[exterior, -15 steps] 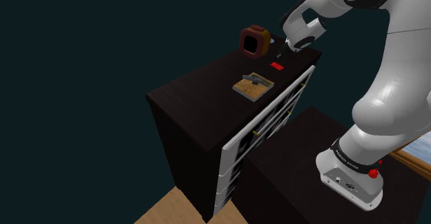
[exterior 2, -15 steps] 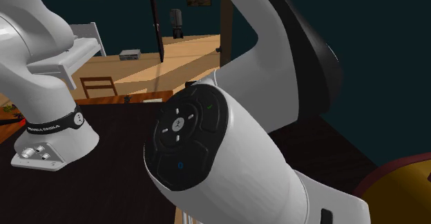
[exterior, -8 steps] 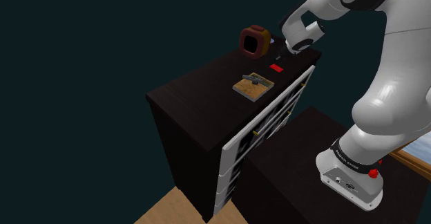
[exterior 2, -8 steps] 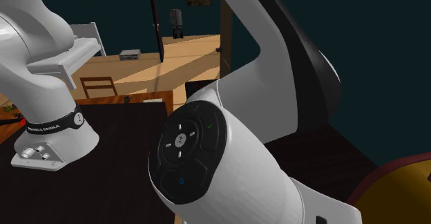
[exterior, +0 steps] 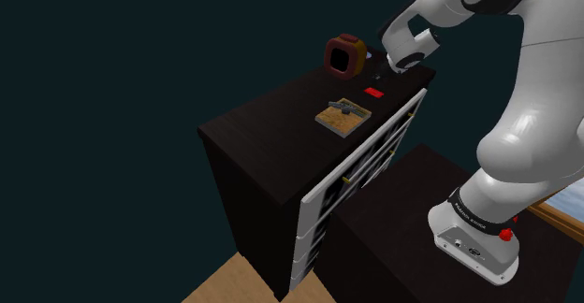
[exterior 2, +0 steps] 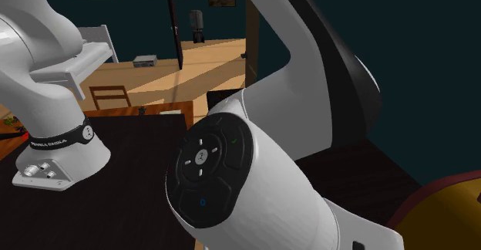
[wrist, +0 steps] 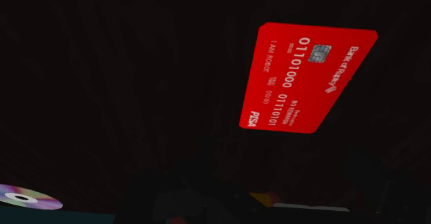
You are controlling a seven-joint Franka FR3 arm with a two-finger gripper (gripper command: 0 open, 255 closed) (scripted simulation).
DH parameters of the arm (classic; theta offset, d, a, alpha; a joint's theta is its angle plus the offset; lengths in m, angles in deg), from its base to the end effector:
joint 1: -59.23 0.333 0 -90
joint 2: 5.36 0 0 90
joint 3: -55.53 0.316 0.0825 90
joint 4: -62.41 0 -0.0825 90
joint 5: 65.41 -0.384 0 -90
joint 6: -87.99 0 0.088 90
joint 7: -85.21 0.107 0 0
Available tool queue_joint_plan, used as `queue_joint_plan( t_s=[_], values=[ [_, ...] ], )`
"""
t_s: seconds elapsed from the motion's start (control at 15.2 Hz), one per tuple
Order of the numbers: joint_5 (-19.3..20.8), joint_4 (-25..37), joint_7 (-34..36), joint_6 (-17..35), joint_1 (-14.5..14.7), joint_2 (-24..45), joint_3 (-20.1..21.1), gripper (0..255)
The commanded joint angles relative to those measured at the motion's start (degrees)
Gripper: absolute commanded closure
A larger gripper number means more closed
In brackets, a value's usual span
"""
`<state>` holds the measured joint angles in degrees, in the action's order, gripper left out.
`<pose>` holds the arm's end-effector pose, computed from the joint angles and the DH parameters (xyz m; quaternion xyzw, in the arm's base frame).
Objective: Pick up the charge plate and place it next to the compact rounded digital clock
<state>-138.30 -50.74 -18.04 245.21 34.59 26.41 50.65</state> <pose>0.5140 -0.3330 0.1923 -0.9549 -0.0755 -0.2865 0.0197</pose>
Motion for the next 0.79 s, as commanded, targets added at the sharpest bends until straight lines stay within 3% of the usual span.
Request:
queue_joint_plan(
  t_s=[0.0,0.2,0.73],
  values=[
    [0.94,-1.68,0.60,-0.53,0.03,-2.07,-0.58,0],
    [4.09,-6.03,2.70,-2.11,0.18,-7.79,-2.35,0],
    [4.10,-6.03,2.70,-2.10,0.18,-7.79,-2.34,0]
  ],
)
